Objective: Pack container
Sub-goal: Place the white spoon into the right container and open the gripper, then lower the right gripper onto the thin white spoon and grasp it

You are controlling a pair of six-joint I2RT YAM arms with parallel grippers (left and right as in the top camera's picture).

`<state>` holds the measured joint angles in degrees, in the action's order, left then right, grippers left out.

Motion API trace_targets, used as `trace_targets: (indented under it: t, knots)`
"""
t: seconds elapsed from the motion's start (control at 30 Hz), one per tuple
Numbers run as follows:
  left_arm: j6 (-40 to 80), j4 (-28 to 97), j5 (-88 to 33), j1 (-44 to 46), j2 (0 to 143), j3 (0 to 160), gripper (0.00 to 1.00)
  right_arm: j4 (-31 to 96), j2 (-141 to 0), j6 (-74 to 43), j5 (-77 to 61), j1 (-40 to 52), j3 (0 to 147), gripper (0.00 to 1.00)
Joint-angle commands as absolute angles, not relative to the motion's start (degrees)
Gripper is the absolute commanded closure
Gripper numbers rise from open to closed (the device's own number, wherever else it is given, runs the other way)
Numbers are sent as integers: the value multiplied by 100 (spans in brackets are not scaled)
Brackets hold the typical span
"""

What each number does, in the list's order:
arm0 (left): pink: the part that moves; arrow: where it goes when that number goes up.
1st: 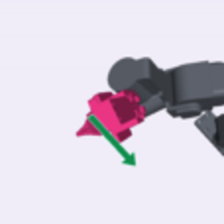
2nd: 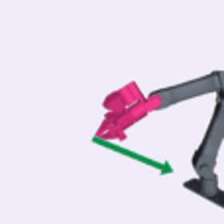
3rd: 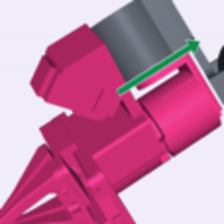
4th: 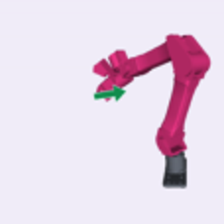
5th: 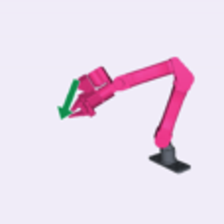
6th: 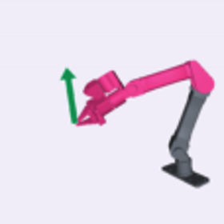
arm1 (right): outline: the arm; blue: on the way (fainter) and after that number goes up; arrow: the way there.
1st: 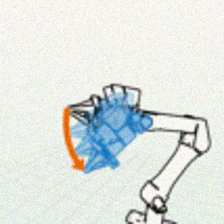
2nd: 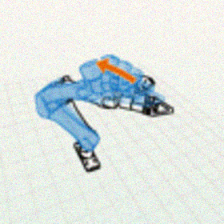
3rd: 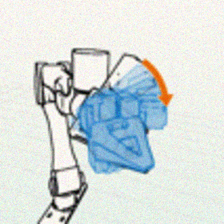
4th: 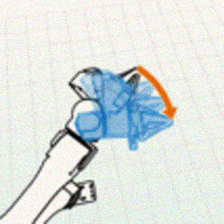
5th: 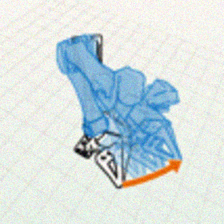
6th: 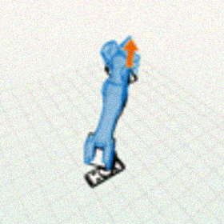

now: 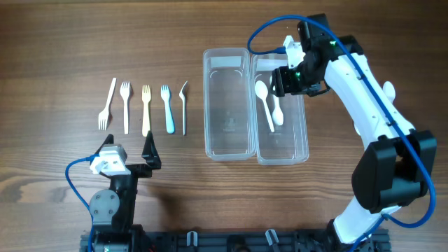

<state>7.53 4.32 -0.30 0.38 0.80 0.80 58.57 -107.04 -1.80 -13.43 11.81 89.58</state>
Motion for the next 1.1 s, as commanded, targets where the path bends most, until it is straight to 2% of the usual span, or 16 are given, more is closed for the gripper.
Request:
trace_targets:
  t: [0.0, 0.33, 0.7, 0.87, 1.07]
  knots:
    - [622, 429, -97, 64, 38, 36, 0, 5787, -10746, -139, -1286, 1160, 9105, 34]
    - [620, 429, -97, 64, 38, 36, 0, 6455, -10724, 274, 390, 381, 10064, 34]
    - [622, 429, -97, 64, 38, 36, 0, 6171, -10742, 1216, 176, -1271, 9988, 36]
    - [622, 429, -97, 64, 38, 36, 0, 6029, -10755, 1417, -3, -1573, 9612, 46]
    - [622, 429, -97, 64, 38, 36, 0, 5546, -10825, 1723, -3, -1645, 8842, 42]
